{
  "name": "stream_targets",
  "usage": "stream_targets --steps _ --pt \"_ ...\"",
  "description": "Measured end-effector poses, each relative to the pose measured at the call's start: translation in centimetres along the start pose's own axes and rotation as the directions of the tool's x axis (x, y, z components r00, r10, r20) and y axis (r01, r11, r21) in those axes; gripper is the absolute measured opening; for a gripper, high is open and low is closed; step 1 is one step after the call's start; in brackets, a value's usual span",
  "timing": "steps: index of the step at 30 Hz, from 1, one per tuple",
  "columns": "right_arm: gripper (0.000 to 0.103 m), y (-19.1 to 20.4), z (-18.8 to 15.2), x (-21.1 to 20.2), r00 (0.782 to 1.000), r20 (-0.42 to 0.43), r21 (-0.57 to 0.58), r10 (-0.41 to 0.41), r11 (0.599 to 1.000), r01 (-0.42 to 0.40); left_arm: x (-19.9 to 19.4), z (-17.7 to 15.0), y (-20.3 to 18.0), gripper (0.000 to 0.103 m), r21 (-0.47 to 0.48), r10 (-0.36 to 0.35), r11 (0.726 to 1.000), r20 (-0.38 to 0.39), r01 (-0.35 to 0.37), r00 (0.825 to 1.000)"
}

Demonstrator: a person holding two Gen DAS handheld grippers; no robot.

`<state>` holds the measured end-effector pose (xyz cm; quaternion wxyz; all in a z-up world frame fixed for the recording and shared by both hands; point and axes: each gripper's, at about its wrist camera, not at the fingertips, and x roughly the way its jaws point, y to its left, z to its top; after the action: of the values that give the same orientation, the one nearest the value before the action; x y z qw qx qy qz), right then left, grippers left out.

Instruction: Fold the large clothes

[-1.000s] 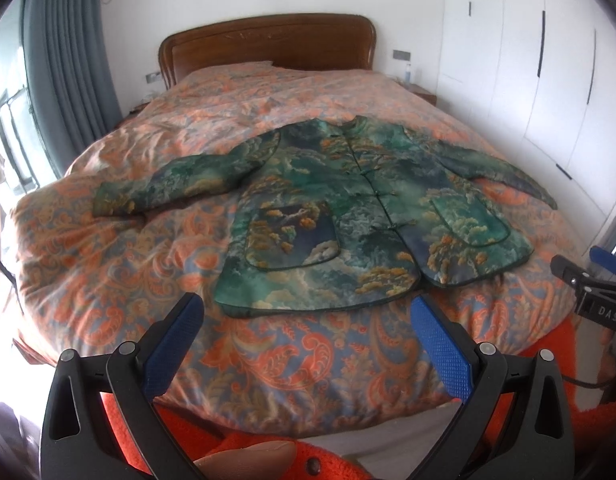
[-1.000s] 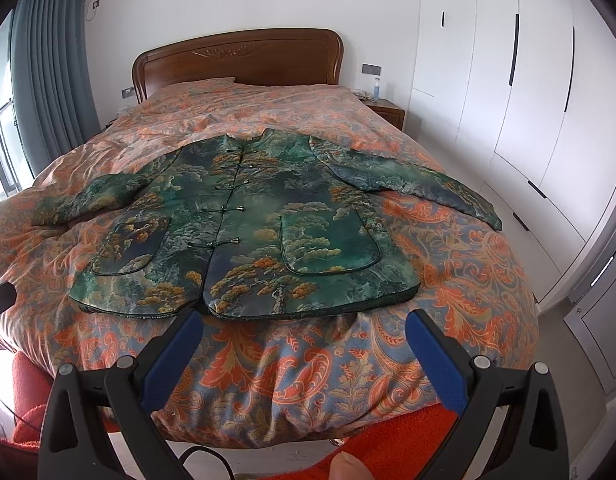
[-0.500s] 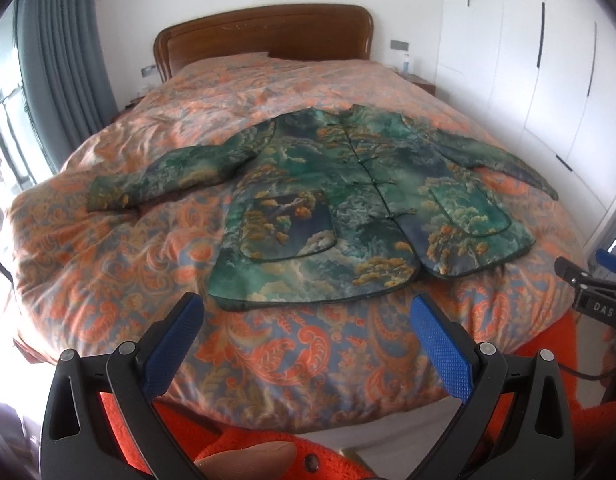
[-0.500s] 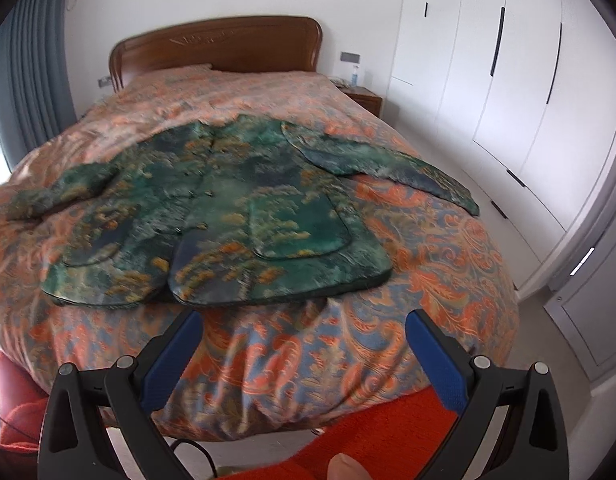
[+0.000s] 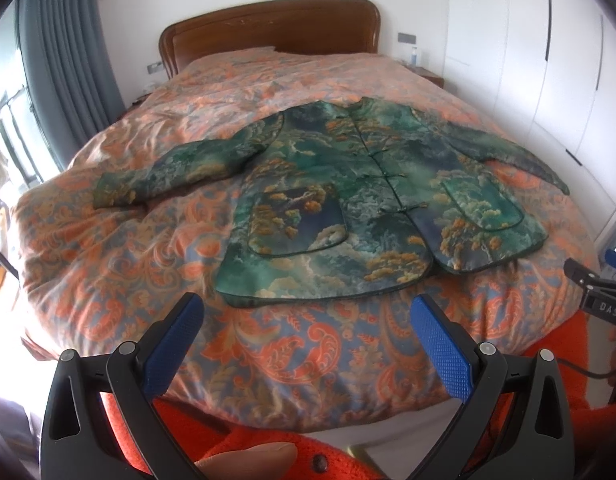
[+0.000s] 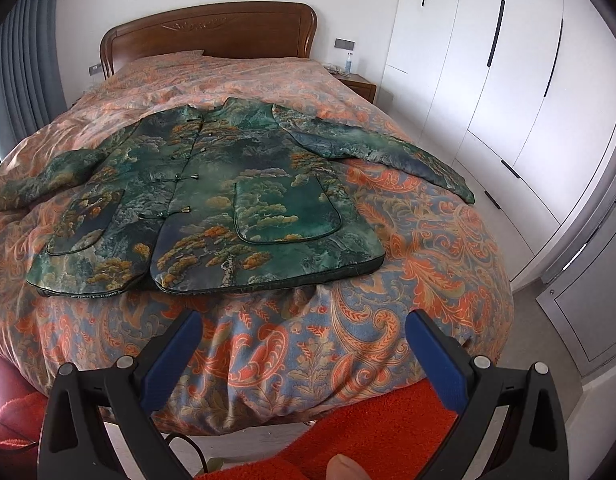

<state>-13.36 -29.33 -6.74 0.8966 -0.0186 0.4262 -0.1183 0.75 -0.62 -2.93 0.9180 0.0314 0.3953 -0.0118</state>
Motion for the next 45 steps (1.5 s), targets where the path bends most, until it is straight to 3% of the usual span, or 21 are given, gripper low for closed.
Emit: stream_targets --steps 9,15,20,27,33,38,41,45 --pt "0.103 0.3 0.0 0.5 1.000 -0.009 -0.023 -0.011 1.000 0.011 0.5 0.0 -0.3 0.103 0.004 0.003 1.000 -0.004 -0.003 1.000" --pt "0.103 0.2 -0.1 0.6 1.000 -0.006 -0.024 0.003 1.000 -0.003 -0.6 0.3 -0.7 0.103 -0.006 -0.022 1.000 0.066 0.022 0.998" --pt "0.103 0.9 0.2 0.9 1.000 -0.011 -0.046 0.016 0.999 -0.016 -0.7 0.1 -0.1 0.103 -0.031 -0.024 0.999 0.074 0.027 0.997" --pt "0.103 2.2 0.9 -1.1 0.991 0.091 -0.089 0.095 0.992 -0.087 -0.6 -0.4 -0.1 0.103 -0.012 0.006 1.000 0.078 -0.005 0.997" --pt "0.103 0.1 2.8 -4.5 0.939 0.282 -0.026 0.198 0.980 -0.199 -0.4 -0.5 -0.2 0.103 0.016 0.027 0.999 0.090 -0.028 0.996" --pt "0.103 -0.6 4.0 -3.9 0.942 0.279 -0.052 0.186 0.983 -0.178 -0.4 -0.4 0.4 0.103 0.000 0.023 1.000 0.086 -0.023 0.996" --pt "0.103 -1.0 3.6 -3.8 0.929 0.316 -0.044 0.190 0.982 -0.186 -0.1 -0.4 1.0 0.103 -0.035 -0.013 0.999 0.058 0.015 0.998" --pt "0.103 -0.5 3.0 -3.0 0.943 0.273 -0.057 0.192 0.981 -0.184 -0.6 -0.4 2.0 0.103 -0.084 -0.018 0.996 0.086 0.025 0.996"
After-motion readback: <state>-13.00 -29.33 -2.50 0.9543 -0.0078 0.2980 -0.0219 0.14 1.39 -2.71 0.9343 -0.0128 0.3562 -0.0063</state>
